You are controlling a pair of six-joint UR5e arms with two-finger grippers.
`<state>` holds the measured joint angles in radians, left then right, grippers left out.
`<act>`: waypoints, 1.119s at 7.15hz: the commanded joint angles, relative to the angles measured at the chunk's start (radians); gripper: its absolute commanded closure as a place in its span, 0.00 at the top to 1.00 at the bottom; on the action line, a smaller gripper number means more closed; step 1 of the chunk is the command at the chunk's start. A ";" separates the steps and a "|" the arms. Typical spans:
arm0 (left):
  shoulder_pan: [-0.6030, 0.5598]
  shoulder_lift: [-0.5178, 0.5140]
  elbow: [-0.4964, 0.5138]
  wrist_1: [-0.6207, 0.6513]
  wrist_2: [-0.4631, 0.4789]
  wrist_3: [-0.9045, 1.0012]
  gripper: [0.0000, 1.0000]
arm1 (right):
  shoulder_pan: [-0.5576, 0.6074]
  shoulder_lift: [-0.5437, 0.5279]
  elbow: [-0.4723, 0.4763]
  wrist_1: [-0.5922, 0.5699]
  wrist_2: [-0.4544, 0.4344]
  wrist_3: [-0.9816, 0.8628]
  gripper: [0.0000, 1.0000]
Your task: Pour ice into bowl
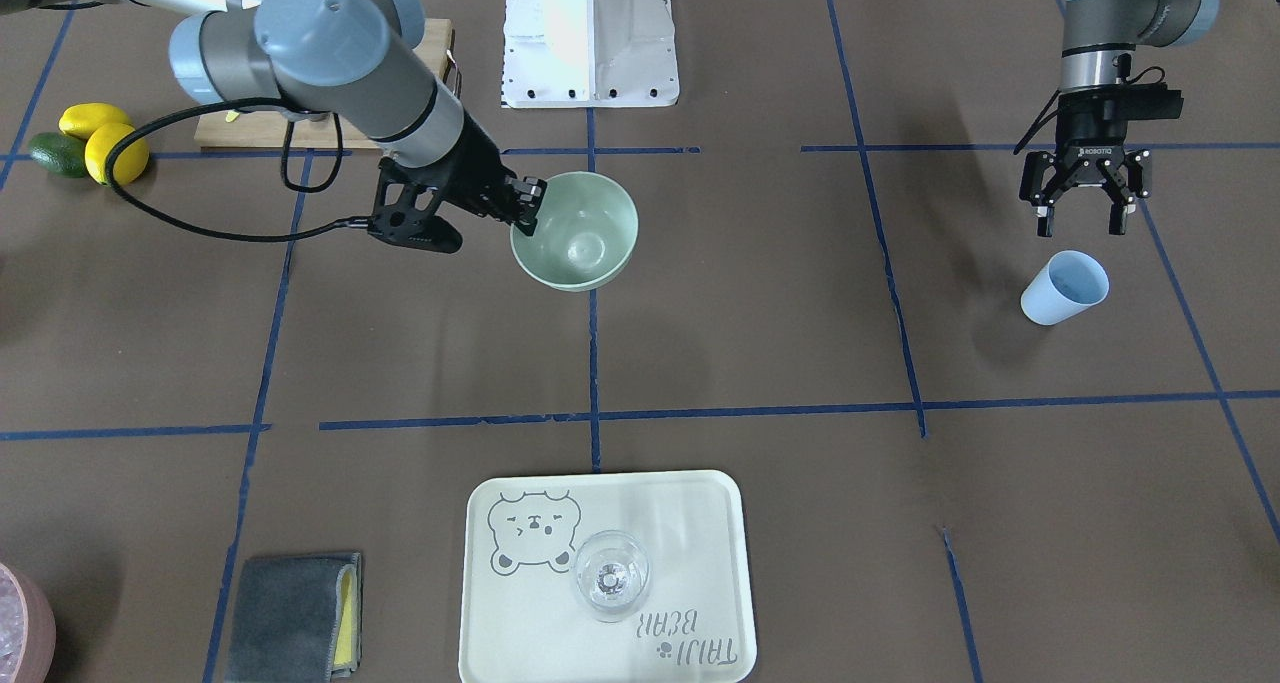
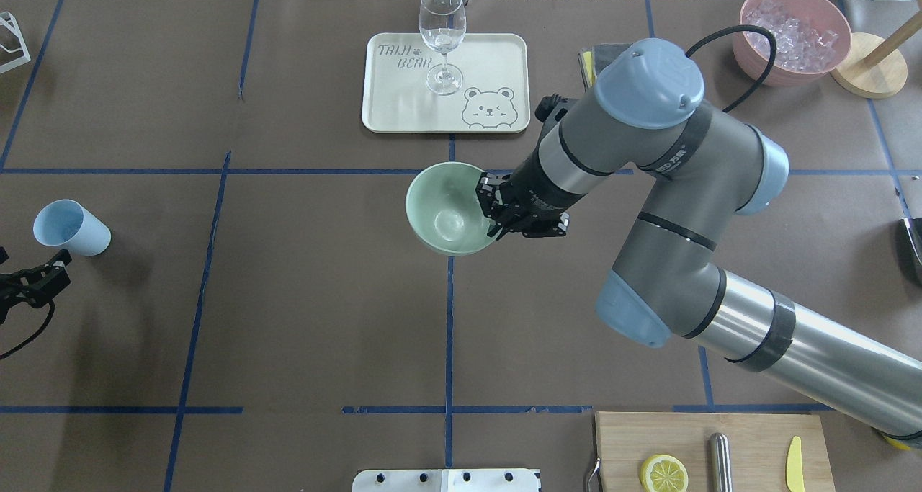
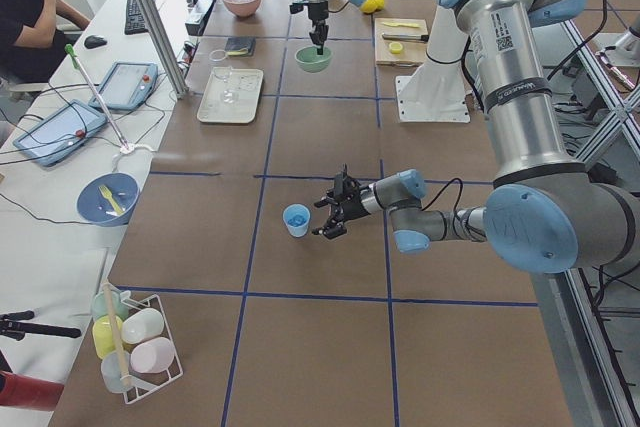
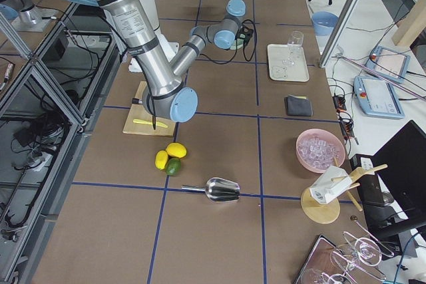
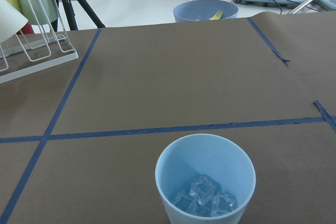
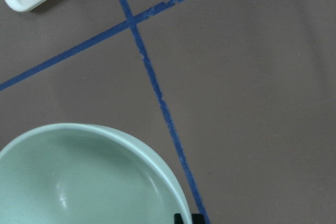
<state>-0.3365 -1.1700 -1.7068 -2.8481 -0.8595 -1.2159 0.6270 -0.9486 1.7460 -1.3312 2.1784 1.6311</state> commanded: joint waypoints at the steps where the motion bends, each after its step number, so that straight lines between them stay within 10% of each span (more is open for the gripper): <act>1: 0.010 -0.084 0.076 -0.002 0.054 -0.002 1.00 | -0.045 0.094 -0.061 -0.011 -0.048 0.045 0.00; 8: 0.010 -0.184 0.199 -0.005 0.125 0.010 1.00 | -0.142 0.316 -0.325 -0.008 -0.153 0.079 0.00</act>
<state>-0.3277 -1.3491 -1.5074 -2.8526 -0.7333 -1.2067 0.5009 -0.6591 1.4581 -1.3409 2.0439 1.7048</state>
